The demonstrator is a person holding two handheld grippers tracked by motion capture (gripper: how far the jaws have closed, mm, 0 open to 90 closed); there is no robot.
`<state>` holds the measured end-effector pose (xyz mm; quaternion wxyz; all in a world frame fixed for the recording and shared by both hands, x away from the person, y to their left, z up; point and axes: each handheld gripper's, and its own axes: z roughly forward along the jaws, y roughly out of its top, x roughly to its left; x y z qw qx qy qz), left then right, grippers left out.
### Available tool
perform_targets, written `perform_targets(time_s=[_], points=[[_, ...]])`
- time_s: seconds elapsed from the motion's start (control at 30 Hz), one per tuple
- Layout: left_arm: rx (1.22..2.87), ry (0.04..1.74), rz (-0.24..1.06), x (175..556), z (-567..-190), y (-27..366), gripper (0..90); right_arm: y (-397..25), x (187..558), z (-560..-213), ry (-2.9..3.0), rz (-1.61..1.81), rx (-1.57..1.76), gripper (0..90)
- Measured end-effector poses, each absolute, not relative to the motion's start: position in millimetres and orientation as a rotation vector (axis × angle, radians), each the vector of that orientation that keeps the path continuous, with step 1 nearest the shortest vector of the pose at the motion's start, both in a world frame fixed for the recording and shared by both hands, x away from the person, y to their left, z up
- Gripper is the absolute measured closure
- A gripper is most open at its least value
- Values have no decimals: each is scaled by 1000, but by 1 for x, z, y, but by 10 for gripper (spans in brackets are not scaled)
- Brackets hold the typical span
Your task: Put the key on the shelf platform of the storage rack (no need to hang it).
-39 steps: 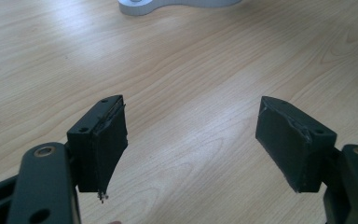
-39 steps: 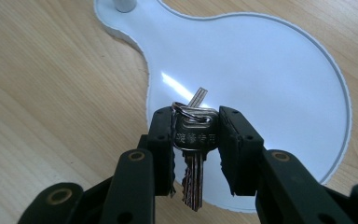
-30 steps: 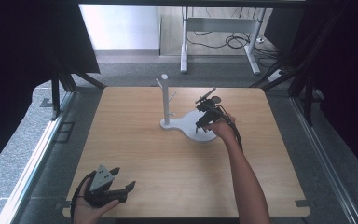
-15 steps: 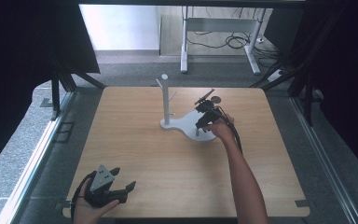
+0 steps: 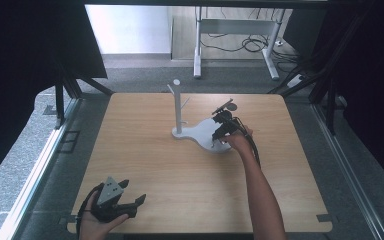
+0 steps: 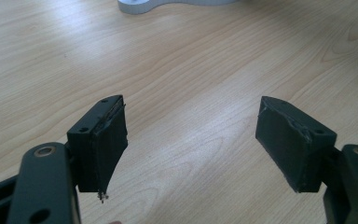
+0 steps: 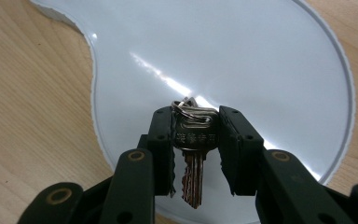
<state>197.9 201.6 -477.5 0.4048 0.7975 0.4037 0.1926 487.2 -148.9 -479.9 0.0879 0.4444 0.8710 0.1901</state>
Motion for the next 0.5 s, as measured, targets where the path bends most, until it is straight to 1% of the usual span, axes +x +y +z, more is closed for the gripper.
perform_targets(time_s=[0.33,0.5], points=[[2020,1017,483,198,-478,201,251,-152,487,-487,2586,527,1327,673],[2015,1026,484,199,-479,203,251,-156,489,-496,2582,502,1347,671]])
